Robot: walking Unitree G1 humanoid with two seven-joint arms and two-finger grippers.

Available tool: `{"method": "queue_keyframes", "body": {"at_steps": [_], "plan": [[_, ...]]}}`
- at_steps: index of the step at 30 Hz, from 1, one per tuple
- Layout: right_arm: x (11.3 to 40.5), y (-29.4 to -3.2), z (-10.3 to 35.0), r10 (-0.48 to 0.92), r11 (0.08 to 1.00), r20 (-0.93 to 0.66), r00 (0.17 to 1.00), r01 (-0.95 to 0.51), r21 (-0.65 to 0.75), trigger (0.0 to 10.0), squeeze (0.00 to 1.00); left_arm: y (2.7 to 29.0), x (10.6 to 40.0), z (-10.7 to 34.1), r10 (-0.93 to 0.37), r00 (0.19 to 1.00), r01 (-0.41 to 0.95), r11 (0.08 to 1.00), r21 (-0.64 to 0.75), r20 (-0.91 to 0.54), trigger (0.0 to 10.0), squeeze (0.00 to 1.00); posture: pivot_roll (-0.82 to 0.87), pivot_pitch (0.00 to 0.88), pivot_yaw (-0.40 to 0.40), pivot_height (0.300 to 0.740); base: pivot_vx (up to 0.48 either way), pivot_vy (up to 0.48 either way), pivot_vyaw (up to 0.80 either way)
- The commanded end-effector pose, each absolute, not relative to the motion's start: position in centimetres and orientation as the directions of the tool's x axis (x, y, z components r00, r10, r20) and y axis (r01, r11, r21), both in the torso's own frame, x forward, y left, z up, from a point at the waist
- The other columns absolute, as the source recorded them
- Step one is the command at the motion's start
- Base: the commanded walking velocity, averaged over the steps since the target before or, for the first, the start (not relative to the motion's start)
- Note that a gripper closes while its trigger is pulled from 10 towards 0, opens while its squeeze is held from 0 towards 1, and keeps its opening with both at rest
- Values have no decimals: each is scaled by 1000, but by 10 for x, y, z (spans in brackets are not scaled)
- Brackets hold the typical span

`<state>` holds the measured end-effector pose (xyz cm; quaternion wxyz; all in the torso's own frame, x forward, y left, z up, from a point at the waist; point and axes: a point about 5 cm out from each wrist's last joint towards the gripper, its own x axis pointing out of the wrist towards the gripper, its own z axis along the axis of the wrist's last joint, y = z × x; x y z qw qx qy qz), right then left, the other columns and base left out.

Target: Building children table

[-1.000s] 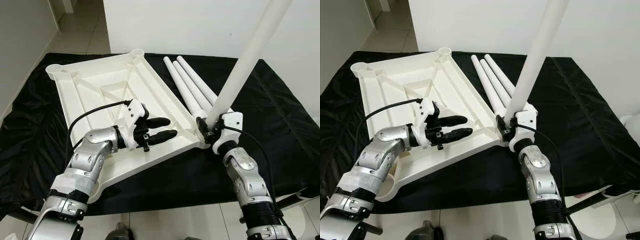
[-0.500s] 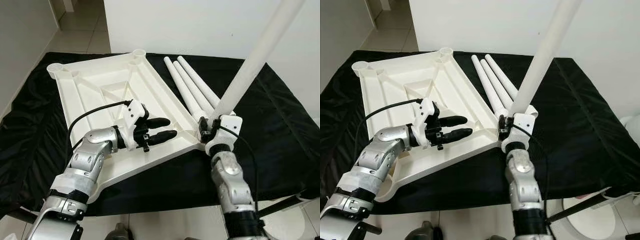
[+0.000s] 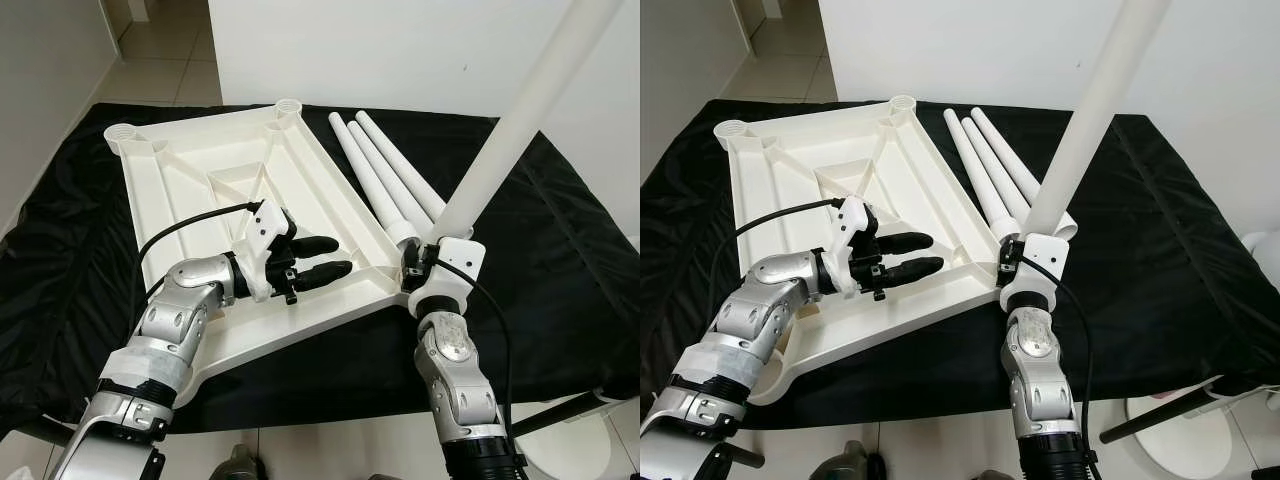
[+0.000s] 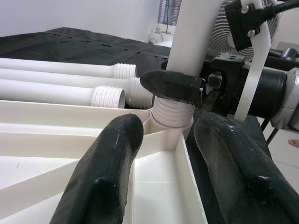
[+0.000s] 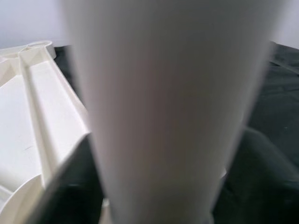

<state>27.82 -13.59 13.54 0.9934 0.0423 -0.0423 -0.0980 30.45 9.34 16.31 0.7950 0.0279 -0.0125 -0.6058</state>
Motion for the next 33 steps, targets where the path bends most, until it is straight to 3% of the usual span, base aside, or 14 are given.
{"method": "queue_keyframes", "body": {"at_steps": [1, 6, 7, 9, 13, 25, 26, 28, 29, 30, 31, 33], "plan": [[275, -123, 139, -188, 965, 74, 979, 171, 197, 10000, 1000, 92, 303, 162, -969, 247, 967, 244, 73, -32, 10000, 0, -16, 0, -27, 740, 0, 0, 0], [274, -127, 143, -129, 979, 106, 986, 109, 172, 10000, 973, 91, 303, 161, -968, 247, 967, 244, 72, -33, 10000, 0, -20, 4, -25, 740, 0, 0, 0], [274, -131, 144, -65, 988, 114, 991, 48, 149, 10000, 0, 91, 303, 162, -968, 248, 967, 245, 71, -31, 10000, 0, -24, 11, -19, 740, 0, 0, 0], [274, -131, 144, -65, 988, 114, 991, 48, 149, 10000, 0, 91, 303, 162, -968, 248, 967, 245, 71, -31, 10000, 0, -24, 11, -19, 740, 0, 0, 0], [275, -146, 144, 106, 991, 114, 988, -115, 69, 10000, 0, 90, 304, 163, -968, 248, 967, 246, 73, -29, 10000, 0, -28, 15, -9, 740, 0, 0, 0], [289, -173, 133, 357, 933, 52, 933, -353, -77, 10000, 0, 89, 304, 164, -968, 249, 967, 247, 69, -24, 10000, 0, -14, 17, -4, 740, 0, 0, 0], [291, -176, 133, 379, 923, 41, 924, -375, -90, 7137, 0, 89, 304, 164, -968, 248, 967, 246, 70, -23, 10000, 0, -13, 16, -4, 740, 0, 0, 0], [292, -176, 133, 390, 918, 36, 920, -386, -96, 7137, 0, 89, 304, 164, -968, 248, 967, 246, 71, -23, 10000, 0, -13, 16, -4, 740, 0, 0, 0], [294, -178, 133, 411, 907, 30, 911, -405, -110, 3216, 0, 89, 305, 165, -968, 248, 967, 246, 72, -23, 10000, 0, -13, 15, -2, 740, 0, 0, 0], [294, -178, 133, 411, 907, 30, 911, -405, -110, 3216, 0, 89, 305, 165, -968, 248, 967, 246, 72, -23, 10000, 0, -13, 15, -2, 740, 0, 0, 0], [299, -181, 133, 437, 893, 18, 899, -431, -128, 0, 0, 89, 305, 165, -968, 249, 966, 247, 74, -22, 10000, 0, -11, 13, -3, 740, 0, 0, 0], [299, -181, 133, 437, 893, 18, 899, -431, -128, 0, 0, 89, 305, 165, -968, 249, 966, 247, 74, -22, 10000, 0, -11, 13, -3, 740, 0, 0, 0]]}}
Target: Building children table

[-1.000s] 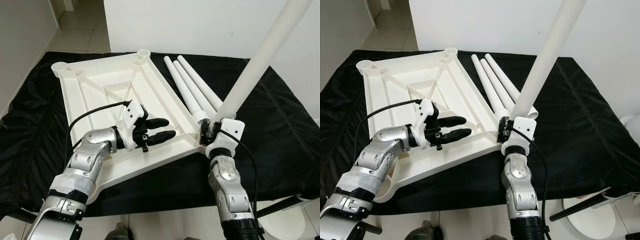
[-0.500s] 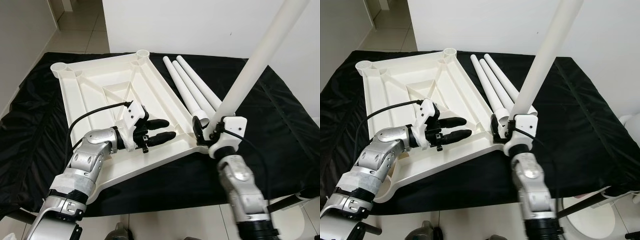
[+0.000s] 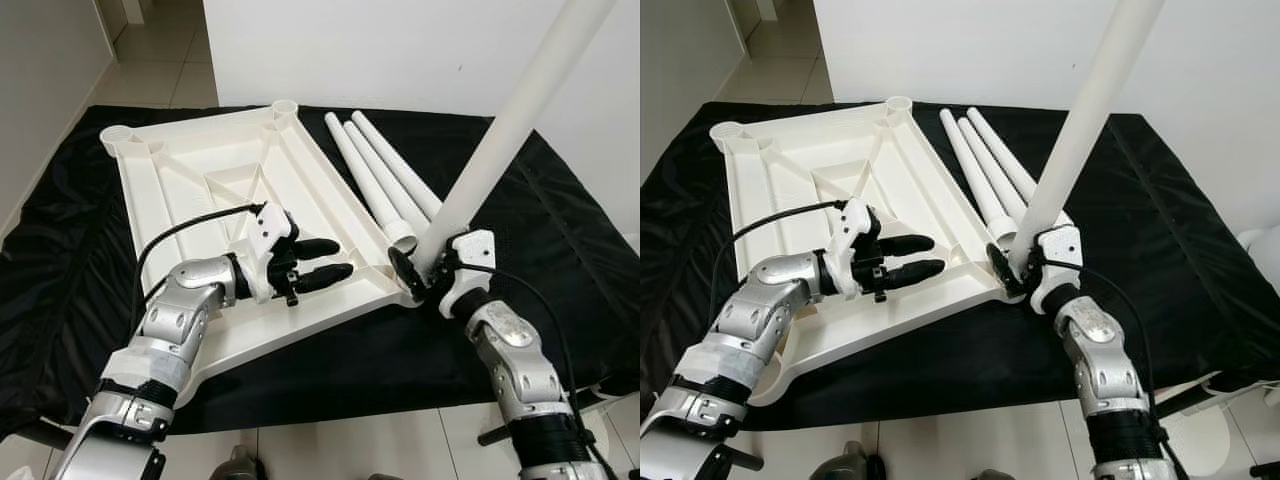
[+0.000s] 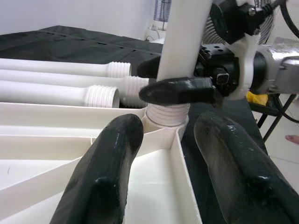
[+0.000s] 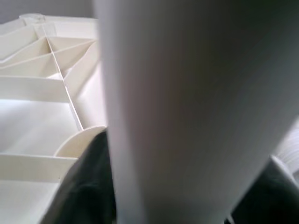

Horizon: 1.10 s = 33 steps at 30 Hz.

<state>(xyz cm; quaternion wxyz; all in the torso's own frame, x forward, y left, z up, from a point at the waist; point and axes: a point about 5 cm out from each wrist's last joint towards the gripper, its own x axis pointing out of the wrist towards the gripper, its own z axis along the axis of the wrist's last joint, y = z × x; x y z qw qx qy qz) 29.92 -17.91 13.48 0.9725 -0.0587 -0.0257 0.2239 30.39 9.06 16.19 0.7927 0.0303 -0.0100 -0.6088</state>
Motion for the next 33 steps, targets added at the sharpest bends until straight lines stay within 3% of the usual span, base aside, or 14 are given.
{"method": "queue_keyframes", "body": {"at_steps": [1, 10, 11, 22, 33], "plan": [[301, -183, 133, 446, 887, 12, 895, -441, -134, 0, 0, 88, 305, 166, -968, 248, 966, 246, 75, -20, 10000, 0, -10, 11, -4, 740, 0, 0, 0], [305, -194, 127, 419, 902, -5, 908, -416, -113, 0, 0, 89, 306, 167, -966, 257, 964, 256, 79, -14, 10000, 0, -5, 13, -10, 740, 0, 0, 0], [306, -196, 125, 396, 914, -6, 918, -394, -100, 10000, 0, 89, 306, 167, -966, 258, 963, 256, 78, -13, 10000, 0, -6, 13, -9, 740, 0, 0, 0], [302, -189, 119, 276, 960, 8, 961, -276, -42, 10000, 0, 90, 306, 168, -966, 257, 964, 255, 80, -15, 10000, 0, -12, 18, -9, 740, 0, 0, 0], [300, -170, 120, -19, 1000, 9, 1000, 19, 1, 10000, 0, 90, 306, 166, -968, 252, 965, 249, 79, -18, 10000, 0, -11, 10, -25, 740, 0, 0, 0]]}}
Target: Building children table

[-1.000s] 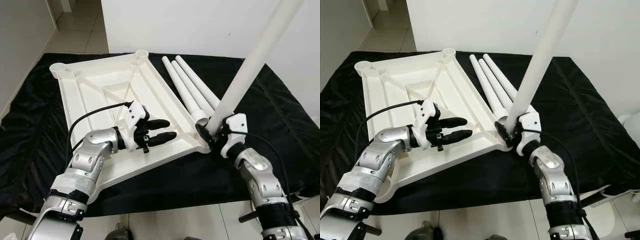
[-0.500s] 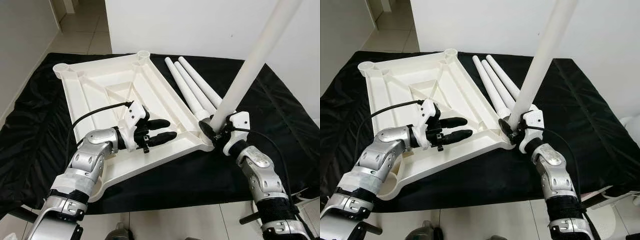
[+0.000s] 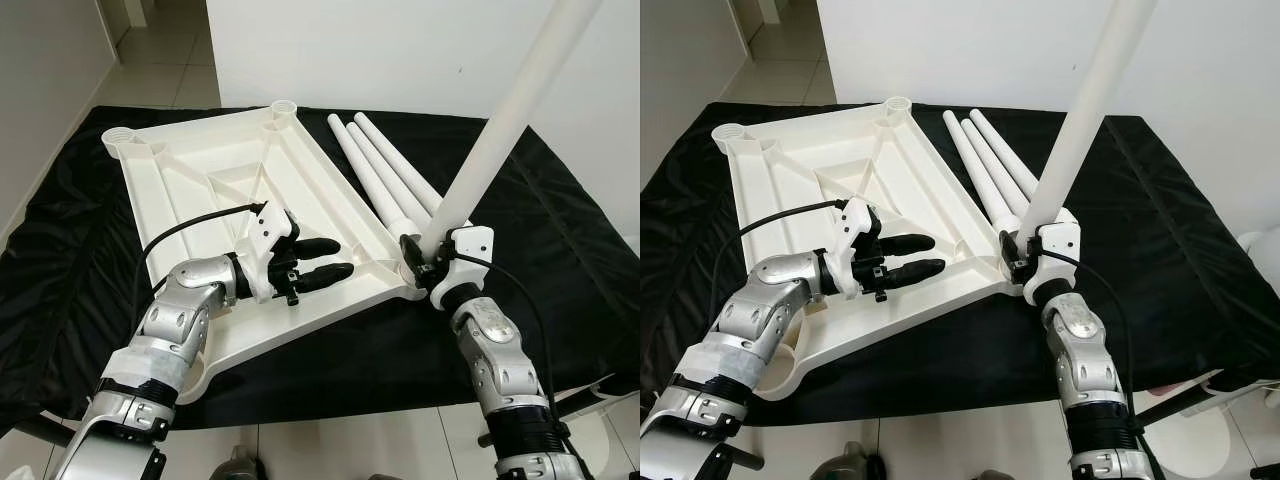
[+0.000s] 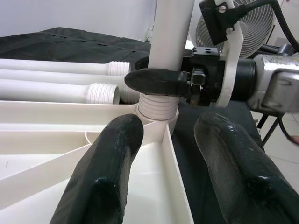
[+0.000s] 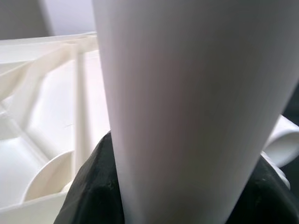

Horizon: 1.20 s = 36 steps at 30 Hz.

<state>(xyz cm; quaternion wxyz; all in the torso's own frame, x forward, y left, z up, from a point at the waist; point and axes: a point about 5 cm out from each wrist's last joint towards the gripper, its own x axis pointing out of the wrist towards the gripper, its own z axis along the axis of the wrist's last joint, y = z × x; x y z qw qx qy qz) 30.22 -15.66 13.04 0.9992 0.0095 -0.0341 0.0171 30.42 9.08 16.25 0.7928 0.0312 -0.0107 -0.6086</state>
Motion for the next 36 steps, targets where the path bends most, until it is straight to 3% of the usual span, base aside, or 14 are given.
{"method": "queue_keyframes", "body": {"at_steps": [1, 5, 10, 17, 18, 19, 20, 30, 31, 36], "plan": [[297, -159, 119, -86, 996, 4, 996, 86, 23, 10000, 0, 90, 306, 166, -968, 252, 965, 250, 80, -18, 10000, 0, -9, 7, -29, 740, 0, 0, 0], [291, -129, 120, -169, 981, -11, 985, 170, 93, 10000, 0, 90, 306, 166, -967, 253, 965, 251, 82, -20, 10000, 0, -4, 4, -35, 740, 0, 0, 0], [293, -107, 120, -101, 978, -20, 995, 103, 182, 10000, 0, 92, 307, 166, -966, 259, 963, 256, 87, -21, 10000, 0, 1, 2, -37, 740, 0, 0, 0], [294, -102, 128, -64, 979, 15, 998, 60, 196, 10000, 0, 93, 309, 168, -964, 263, 961, 260, 94, -23, 10000, 0, 5, 0, -35, 740, 0, 0, 0], [294, -102, 127, -62, 979, 13, 998, 58, 197, 10000, 553, 94, 309, 168, -964, 263, 961, 260, 96, -24, 10000, 0, 4, 0, -35, 740, 0, 0, 0], [294, -102, 127, -62, 979, 13, 998, 58, 197, 10000, 553, 94, 309, 168, -964, 263, 961, 260, 96, -24, 10000, 0, 4, 0, -35, 740, 0, 0, 0], [293, -101, 128, -58, 976, 14, 998, 54, 211, 10000, 1000, 94, 309, 168, -964, 263, 961, 260, 99, -24, 10000, 0, 3, 0, -34, 740, 0, 0, 0], [287, -111, 133, -52, 978, 53, 997, 41, 203, 10000, 1000, 92, 309, 168, -965, 262, 961, 259, 100, -21, 10000, 0, 6, 0, -38, 740, 0, 0, 0], [286, -117, 134, -41, 982, 60, 997, 29, 187, 10000, 0, 92, 309, 168, -965, 262, 961, 259, 98, -20, 10000, 0, 6, 0, -38, 740, 0, 0, 0], [281, -137, 135, 66, 990, 97, 993, -77, 115, 10000, 0, 90, 310, 167, -966, 258, 962, 255, 99, -20, 10000, 0, -2, 0, -31, 740, 0, 0, 0]]}}
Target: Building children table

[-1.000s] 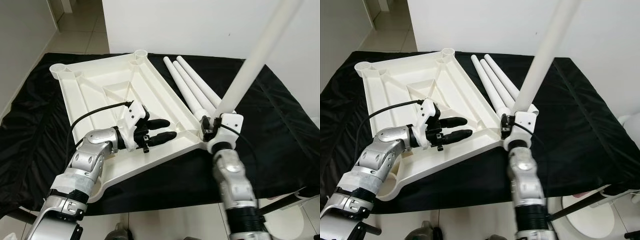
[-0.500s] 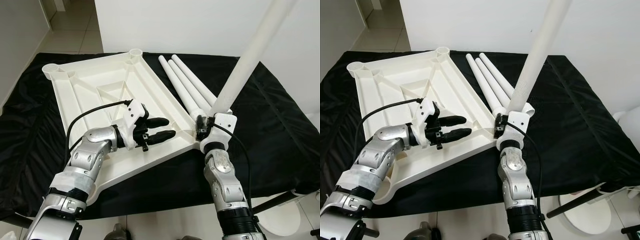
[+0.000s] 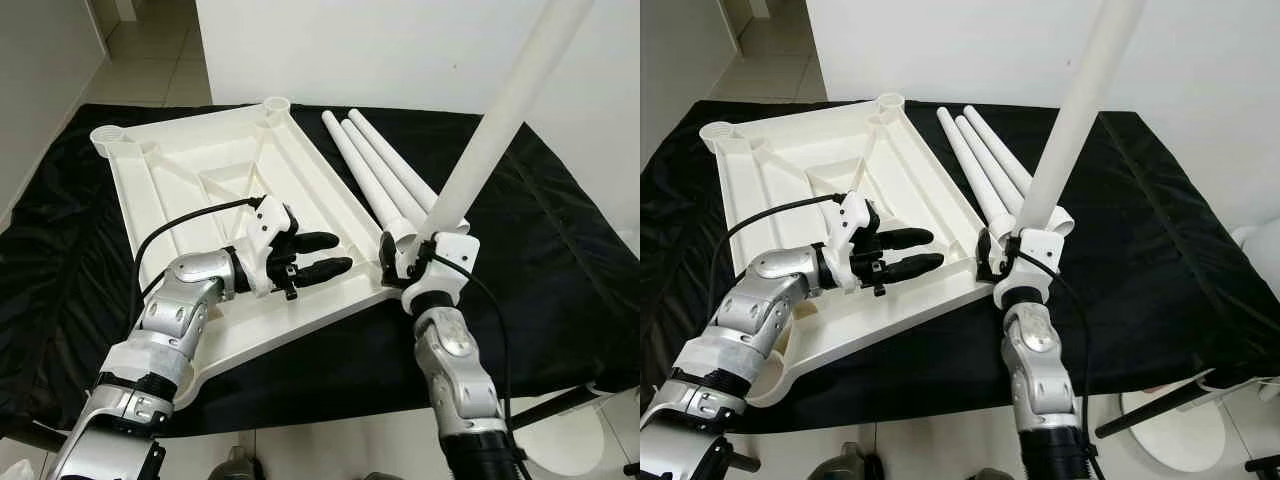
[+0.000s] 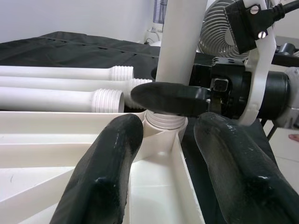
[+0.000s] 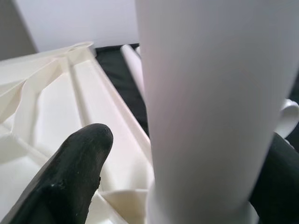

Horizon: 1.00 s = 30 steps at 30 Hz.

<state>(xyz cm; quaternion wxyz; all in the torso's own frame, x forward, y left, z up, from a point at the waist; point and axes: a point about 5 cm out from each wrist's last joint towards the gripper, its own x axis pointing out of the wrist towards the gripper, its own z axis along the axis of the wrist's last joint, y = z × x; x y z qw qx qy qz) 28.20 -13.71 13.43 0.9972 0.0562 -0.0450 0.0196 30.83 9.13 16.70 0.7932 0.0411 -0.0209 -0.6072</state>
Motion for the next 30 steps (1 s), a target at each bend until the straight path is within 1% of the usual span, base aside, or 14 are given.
{"method": "queue_keyframes", "body": {"at_steps": [1, 5, 6, 7, 9, 13, 17, 20, 21, 24, 26, 27, 29, 30], "plan": [[280, -140, 137, 92, 990, 111, 990, -103, 92, 10000, 0, 90, 310, 167, -966, 257, 962, 253, 99, -20, 10000, 0, -6, 0, -27, 740, 0, 0, 0], [280, -146, 137, 140, 988, 109, 984, -147, 55, 10000, 0, 89, 311, 167, -967, 254, 963, 251, 99, -20, 10000, 0, -11, 0, -20, 740, 0, 0, 0], [282, -152, 135, 190, 981, 100, 977, -192, 7, 10000, 0, 88, 311, 167, -968, 251, 964, 248, 99, -22, 10000, 0, -15, 0, -15, 740, 0, 0, 0], [282, -152, 135, 190, 981, 100, 977, -192, 7, 10000, 0, 88, 311, 167, -968, 251, 964, 248, 99, -22, 10000, 0, -15, 0, -15, 740, 0, 0, 0], [284, -160, 133, 256, 966, 78, 964, -252, -60, 10000, 0, 87, 311, 167, -968, 248, 964, 244, 101, -27, 10000, 0, -14, 0, -12, 740, 0, 0, 0], [288, -165, 130, 312, 947, 47, 949, -307, -89, 10000, 0, 86, 310, 165, -968, 247, 965, 243, 100, -31, 10000, 0, -13, 0, -9, 740, 0, 0, 0], [292, -168, 126, 339, 936, 19, 941, -335, -105, 10000, 0, 85, 310, 165, -968, 250, 964, 246, 98, -30, 10000, 0, -11, 0, -8, 740, 0, 0, 0], [297, -160, 121, 353, 933, 10, 936, -351, -76, 10000, 0, 86, 310, 165, -967, 254, 963, 250, 98, -29, 10000, 0, -11, 0, -8, 740, 0, 0, 0], [300, -152, 120, 356, 934, 18, 934, -355, -43, 10000, 0, 86, 310, 165, -966, 258, 962, 254, 99, -29, 10000, 0, -1, 1, -12, 740, 0, 0, 0], [300, -152, 120, 356, 934, 18, 934, -355, -43, 10000, 0, 86, 310, 165, -966, 258, 962, 254, 99, -29, 10000, 0, -1, 1, -12, 740, 0, 0, 0], [303, -130, 117, 410, 912, 28, 912, -410, 10, 10000, 0, 89, 311, 166, -963, 268, 959, 264, 100, -29, 10000, 0, 5, 3, -13, 740, 0, 0, 0], [303, -130, 117, 410, 912, 28, 912, -410, 10, 10000, 0, 89, 311, 166, -963, 268, 959, 264, 100, -29, 10000, 0, 5, 3, -13, 740, 0, 0, 0], [304, -110, 117, 479, 877, 39, 877, -480, 22, 10000, 0, 91, 311, 167, -961, 276, 957, 272, 101, -28, 10000, 0, 11, 3, -15, 740, 0, 0, 0], [304, -110, 117, 479, 877, 39, 877, -480, 22, 10000, 0, 91, 311, 167, -961, 276, 957, 272, 101, -28, 10000, 0, 11, 3, -15, 740, 0, 0, 0]]}}
